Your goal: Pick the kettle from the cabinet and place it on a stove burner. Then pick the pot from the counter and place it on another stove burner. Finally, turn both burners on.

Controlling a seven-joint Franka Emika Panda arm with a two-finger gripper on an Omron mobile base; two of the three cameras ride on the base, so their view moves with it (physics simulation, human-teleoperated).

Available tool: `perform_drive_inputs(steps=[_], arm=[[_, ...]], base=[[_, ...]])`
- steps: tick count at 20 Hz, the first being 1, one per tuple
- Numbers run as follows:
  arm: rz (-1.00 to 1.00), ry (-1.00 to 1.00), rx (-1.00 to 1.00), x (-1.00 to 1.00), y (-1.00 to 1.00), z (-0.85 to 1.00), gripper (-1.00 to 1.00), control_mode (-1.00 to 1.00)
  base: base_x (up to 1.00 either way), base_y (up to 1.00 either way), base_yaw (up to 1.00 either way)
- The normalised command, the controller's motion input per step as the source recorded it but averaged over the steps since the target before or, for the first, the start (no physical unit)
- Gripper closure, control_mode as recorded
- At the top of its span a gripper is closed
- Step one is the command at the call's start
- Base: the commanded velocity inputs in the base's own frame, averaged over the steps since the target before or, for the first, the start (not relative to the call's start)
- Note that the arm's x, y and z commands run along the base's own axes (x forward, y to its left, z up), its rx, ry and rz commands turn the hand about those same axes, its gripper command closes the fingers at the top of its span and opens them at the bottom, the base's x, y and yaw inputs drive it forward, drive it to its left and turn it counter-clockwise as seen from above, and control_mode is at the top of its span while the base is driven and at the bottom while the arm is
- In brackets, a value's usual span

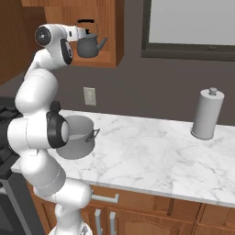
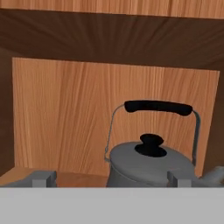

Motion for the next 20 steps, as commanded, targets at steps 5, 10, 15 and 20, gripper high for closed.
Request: perform_drive_inputs(steps=[5,10,15,20], arm=[[0.00,0.01,0.00,0.29,0.04,0.00,-1.00,-1.00],[0.00,0.01,0.00,0.28,0.01,0.00,-1.00,-1.00],[0.00,0.01,0.00,0.23,0.00,0.00,-1.00,-1.00],[0.00,0.01,0.00,0.20,0.00,0.00,-1.00,-1.00]], base=[[0.00,0.00,0.00],[0.00,0.00,0.00],[0.00,0.00,0.00],[0.00,0.00,0.00]])
